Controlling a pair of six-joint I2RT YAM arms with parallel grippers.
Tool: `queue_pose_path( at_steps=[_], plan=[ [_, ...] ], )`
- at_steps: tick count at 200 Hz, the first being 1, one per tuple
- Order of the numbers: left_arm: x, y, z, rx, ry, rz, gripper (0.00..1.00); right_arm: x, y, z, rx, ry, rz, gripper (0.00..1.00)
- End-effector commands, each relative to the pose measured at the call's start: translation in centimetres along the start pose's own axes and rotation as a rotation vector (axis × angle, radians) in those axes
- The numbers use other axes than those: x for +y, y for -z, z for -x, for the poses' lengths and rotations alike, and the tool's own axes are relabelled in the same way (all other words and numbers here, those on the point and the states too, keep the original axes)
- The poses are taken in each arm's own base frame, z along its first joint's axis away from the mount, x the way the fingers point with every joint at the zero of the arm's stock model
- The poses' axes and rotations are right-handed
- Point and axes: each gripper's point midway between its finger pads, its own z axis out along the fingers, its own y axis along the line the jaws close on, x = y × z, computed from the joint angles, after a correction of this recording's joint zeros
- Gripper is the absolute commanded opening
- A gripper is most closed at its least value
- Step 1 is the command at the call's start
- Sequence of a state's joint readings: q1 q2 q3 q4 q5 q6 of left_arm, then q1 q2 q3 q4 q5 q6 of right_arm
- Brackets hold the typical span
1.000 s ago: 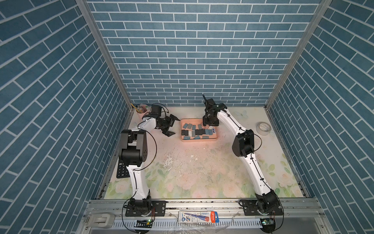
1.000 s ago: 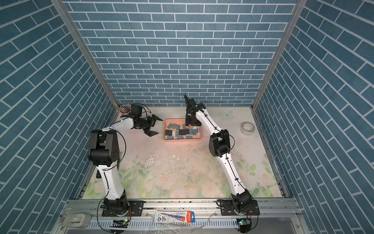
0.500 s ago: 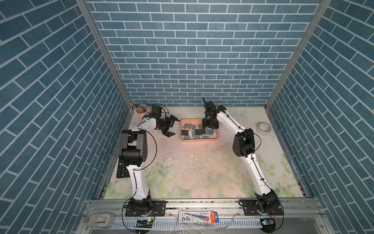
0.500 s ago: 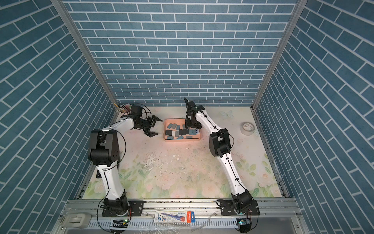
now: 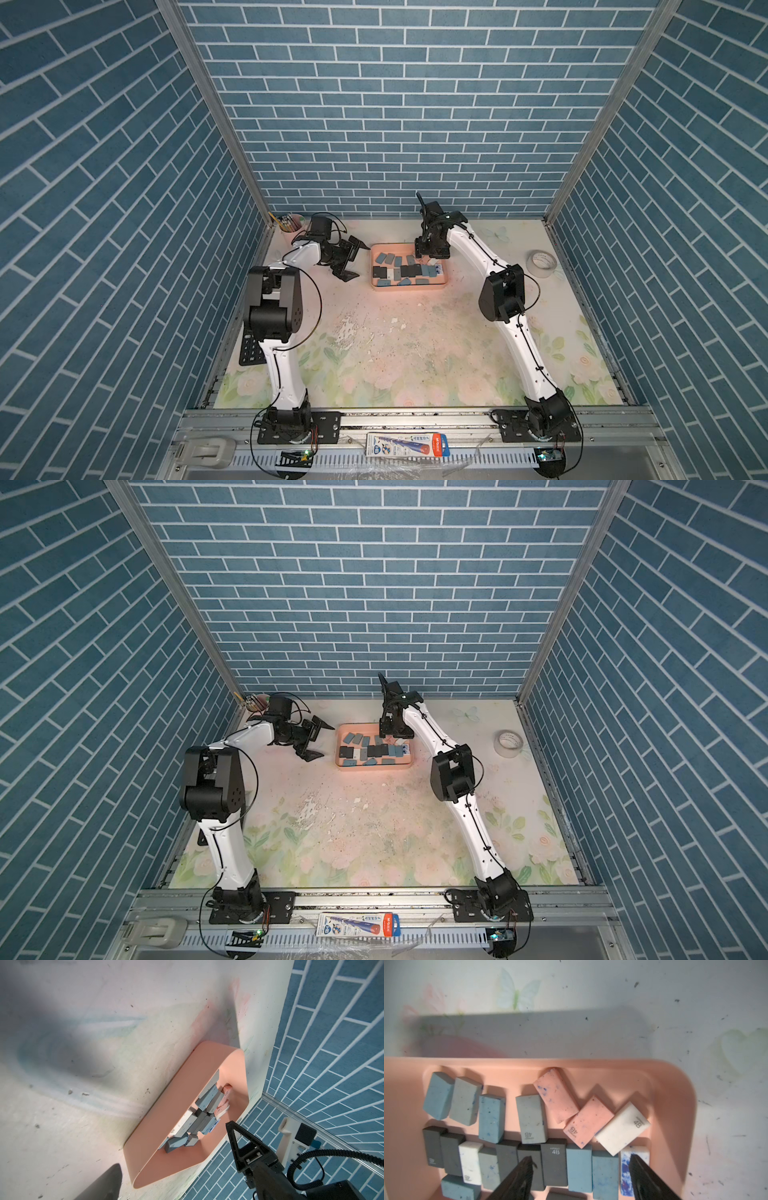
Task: Put the eraser in the storage box
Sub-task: Place the eraser at the center of the board, then reset both arms
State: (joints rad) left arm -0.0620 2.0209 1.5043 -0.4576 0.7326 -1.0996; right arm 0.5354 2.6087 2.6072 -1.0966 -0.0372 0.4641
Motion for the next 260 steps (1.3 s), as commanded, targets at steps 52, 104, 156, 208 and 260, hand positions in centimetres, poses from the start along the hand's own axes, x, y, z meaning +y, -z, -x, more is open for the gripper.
queue_pose_path(
  at_steps=[52, 104, 156, 208, 260],
  plan=[
    [-4.3, 3.4, -0.1, -0.066, -0.111, -0.054, 1.00, -0.1, 5.6, 2.5, -0.105, 0.039, -0.001, 0.90],
    [-5.6, 5.1, 0.1, -0.114, -0.214, -0.030, 1.00, -2.3, 9.5, 3.9, -0.171, 0.046, -0.045, 0.98],
    [-5.2, 8.4, 0.1, -0.212, -0.458, 0.125, 1.00, -9.7, 14.0, 4.4, -0.285, -0.033, -0.216, 0.99],
    [-2.1, 11.7, 1.3, -0.332, -0.723, 0.372, 0.99, -22.9, 18.0, -0.2, -0.425, -0.295, -0.431, 0.99],
    [0.9, 12.8, 2.9, -0.473, -0.968, 0.507, 1.00, -32.4, 21.2, -6.9, -0.527, -0.419, -0.720, 0.99]
  ],
)
